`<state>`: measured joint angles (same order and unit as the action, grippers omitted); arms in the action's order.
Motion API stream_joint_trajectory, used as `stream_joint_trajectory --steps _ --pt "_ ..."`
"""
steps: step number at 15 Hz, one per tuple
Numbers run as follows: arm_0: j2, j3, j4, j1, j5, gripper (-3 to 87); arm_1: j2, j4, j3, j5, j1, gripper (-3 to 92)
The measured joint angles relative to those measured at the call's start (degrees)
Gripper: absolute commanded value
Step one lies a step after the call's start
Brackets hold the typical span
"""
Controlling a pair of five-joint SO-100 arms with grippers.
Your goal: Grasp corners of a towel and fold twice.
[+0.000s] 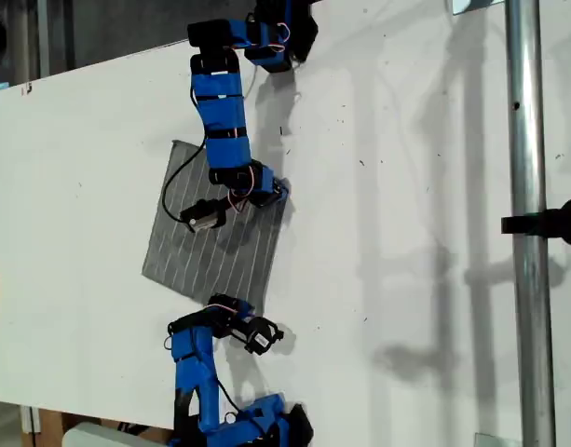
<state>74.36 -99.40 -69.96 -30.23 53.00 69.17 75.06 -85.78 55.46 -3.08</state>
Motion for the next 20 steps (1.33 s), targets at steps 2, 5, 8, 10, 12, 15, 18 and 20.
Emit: stream_joint_trajectory --steps 2,5,8,10,12,15,18,20 --pt "1.2 0.0 -0.3 0.3 1.3 -2.8 1.4 0.0 -0.3 0.5 0.0 -0.2" --pt "9.1 2.1 -7.8 4.0 5.1 -2.8 7.3 0.6 -0.3 2.1 1.8 -0.2" --pt "15.4 6.4 -16.3 14.6 14.5 -2.8 10.5 -0.9 0.0 5.7 8.0 -0.2" --pt "16.3 9.1 -19.8 23.0 23.1 -2.8 10.4 -1.5 3.1 8.3 13.1 -0.2" --pt "16.8 11.2 -22.5 28.2 28.6 -2.8 10.5 -1.5 5.2 9.2 15.6 -0.2" --pt "18.9 11.2 -23.4 21.5 24.4 -2.8 17.5 -1.5 0.1 7.7 9.3 -0.2" --pt "14.9 16.6 -23.1 6.2 11.3 -2.8 21.4 -1.6 -5.6 2.0 -1.2 -0.2" --pt "5.4 23.6 -23.2 -1.7 3.3 -2.8 21.4 -4.5 -9.1 -3.6 -9.1 -0.2"
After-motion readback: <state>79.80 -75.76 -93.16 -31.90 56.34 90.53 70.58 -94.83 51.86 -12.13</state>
